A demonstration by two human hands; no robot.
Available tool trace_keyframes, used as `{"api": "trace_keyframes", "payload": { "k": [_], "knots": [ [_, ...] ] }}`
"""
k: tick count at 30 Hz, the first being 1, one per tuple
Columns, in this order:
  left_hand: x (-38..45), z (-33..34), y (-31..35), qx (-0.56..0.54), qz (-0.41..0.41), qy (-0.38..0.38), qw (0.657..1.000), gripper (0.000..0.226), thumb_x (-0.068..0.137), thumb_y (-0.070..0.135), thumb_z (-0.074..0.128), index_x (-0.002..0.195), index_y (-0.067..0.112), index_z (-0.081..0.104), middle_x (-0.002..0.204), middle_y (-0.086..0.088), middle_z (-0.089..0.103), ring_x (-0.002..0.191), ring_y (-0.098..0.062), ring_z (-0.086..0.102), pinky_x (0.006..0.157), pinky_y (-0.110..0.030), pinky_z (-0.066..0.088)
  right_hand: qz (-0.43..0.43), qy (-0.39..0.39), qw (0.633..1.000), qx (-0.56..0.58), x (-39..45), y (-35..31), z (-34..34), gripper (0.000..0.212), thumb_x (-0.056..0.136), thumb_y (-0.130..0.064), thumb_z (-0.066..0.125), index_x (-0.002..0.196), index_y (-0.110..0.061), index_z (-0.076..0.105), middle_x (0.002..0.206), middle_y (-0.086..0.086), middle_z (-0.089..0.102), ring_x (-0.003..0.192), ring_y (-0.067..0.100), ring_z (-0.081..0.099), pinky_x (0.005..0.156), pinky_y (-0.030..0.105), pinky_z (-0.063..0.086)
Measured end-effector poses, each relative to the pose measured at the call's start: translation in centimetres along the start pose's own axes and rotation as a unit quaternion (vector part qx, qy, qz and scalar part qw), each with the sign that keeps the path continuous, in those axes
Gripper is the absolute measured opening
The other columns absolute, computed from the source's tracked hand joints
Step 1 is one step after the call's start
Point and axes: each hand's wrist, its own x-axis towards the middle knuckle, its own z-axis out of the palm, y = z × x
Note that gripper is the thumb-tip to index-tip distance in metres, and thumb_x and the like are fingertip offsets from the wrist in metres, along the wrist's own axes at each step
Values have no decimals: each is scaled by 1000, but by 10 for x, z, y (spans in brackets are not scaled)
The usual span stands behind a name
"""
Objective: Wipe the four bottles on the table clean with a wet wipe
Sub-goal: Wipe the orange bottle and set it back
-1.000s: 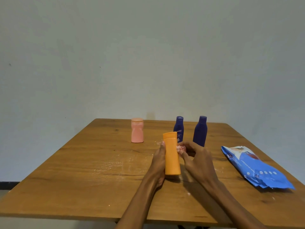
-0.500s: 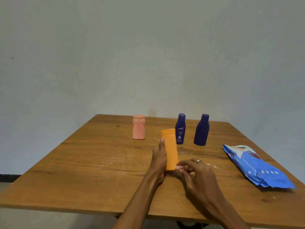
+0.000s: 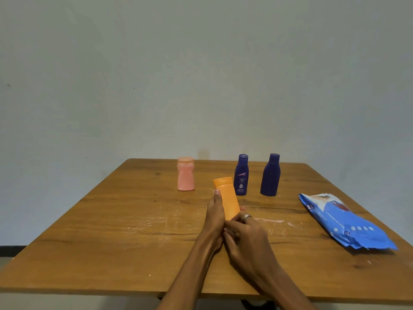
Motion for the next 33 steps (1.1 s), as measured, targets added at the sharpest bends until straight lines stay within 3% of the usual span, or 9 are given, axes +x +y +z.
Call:
{"api": "trace_keyframes", "payload": {
  "k": [4,13,17,19,21,24,26,30,33],
  "knots": [
    [0,-1,-1,2,20,-12,1000,44,103,58,27,130,25,36,104,-21,72,90,-32,73,82,-48,60,28,26,999,5,0,14,-8,17,93,-31,64,109,-34,69,106,-17,53,94,-3,57,76,16,54],
    [-2,-3,7,-87,62,9,994,39,105,42,39,134,16,43,115,-18,70,90,-28,69,85,-49,56,106,72,991,38,7,38,-16,21,87,-31,72,107,-38,67,98,-21,58,87,-3,58,65,15,52],
    [2,-6,11,-4,137,59,989,44,103,36,46,141,15,47,122,-7,66,110,-27,63,94,-43,54,102,101,988,52,16,49,-15,17,89,-29,70,105,-35,68,98,-17,62,86,-3,61,67,17,55],
    [1,-3,14,37,161,70,984,45,100,31,55,143,17,49,130,-2,60,115,-23,59,83,-29,53,93,105,989,50,21,52,-14,17,91,-28,68,107,-34,69,97,-18,60,87,-3,60,68,17,55],
    [3,-1,16,94,198,90,971,52,95,23,64,144,18,47,131,4,58,112,-13,56,73,-18,52,84,109,990,40,27,55,-13,18,92,-27,68,109,-31,69,98,-13,59,87,-2,59,68,15,54],
    [12,-2,14,175,253,162,938,59,86,23,76,140,15,54,131,1,63,114,-12,57,93,-35,54,70,117,990,26,37,62,-9,17,92,-25,68,108,-28,68,97,-9,60,87,-2,57,68,12,49],
    [19,-1,12,211,267,204,918,59,82,31,80,136,18,57,128,1,65,113,-13,58,93,-40,54,68,126,989,26,45,68,-6,16,92,-25,67,108,-27,69,97,-9,60,87,-1,57,70,14,51],
    [39,4,18,262,322,234,879,54,81,32,82,128,15,63,120,1,68,103,-13,63,84,-23,53,73,126,989,26,60,80,2,18,93,-29,66,111,-26,68,100,-11,58,91,2,58,74,22,57],
    [59,6,22,288,334,253,861,48,80,33,82,122,15,66,114,2,71,100,-15,67,84,-30,59,77,130,988,26,66,86,6,18,94,-30,65,111,-26,67,100,-11,57,91,3,59,74,23,58]
  ]
}}
